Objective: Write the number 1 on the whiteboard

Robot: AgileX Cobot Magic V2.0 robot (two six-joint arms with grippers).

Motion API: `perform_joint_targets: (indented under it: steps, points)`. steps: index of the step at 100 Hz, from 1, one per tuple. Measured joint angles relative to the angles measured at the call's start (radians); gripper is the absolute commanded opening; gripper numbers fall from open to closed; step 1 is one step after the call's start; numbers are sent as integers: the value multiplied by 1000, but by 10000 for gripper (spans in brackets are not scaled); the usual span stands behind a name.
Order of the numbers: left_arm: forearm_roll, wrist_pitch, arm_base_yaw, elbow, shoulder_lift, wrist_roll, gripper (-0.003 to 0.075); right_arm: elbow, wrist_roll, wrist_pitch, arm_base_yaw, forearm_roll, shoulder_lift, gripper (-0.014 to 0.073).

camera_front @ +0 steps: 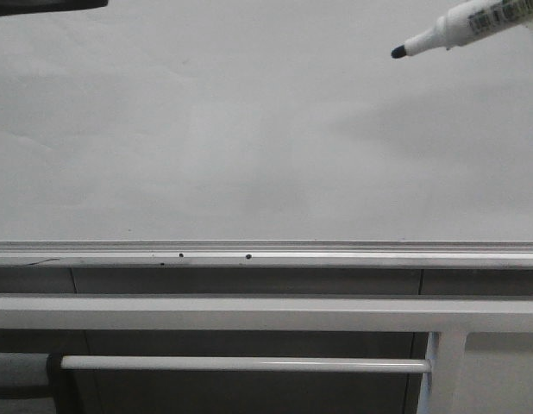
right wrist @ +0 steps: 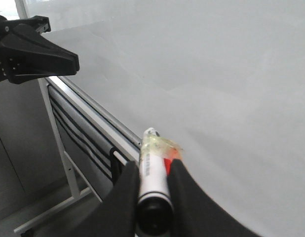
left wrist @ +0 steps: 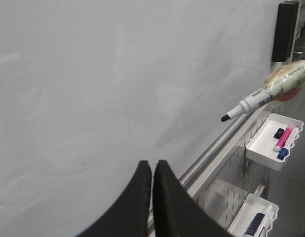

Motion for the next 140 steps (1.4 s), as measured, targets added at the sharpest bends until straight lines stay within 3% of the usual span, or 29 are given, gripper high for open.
perform_joint_targets:
  steps: [26, 50, 90, 140]
  points:
    - [-68, -2, 0, 0, 0, 0, -20, 2, 50, -104, -5, -18, 80, -37]
    - [-78, -2, 0, 0, 2, 0, -20, 106, 168, -170, -109, -18, 69, -39]
    - [-98, -3, 0, 0, 2, -2, -20, 204, 180, -360, -165, -69, 5, -39]
    - [-98, -5, 0, 0, 2, -2, -20, 195, 180, -362, -217, -148, 0, -39]
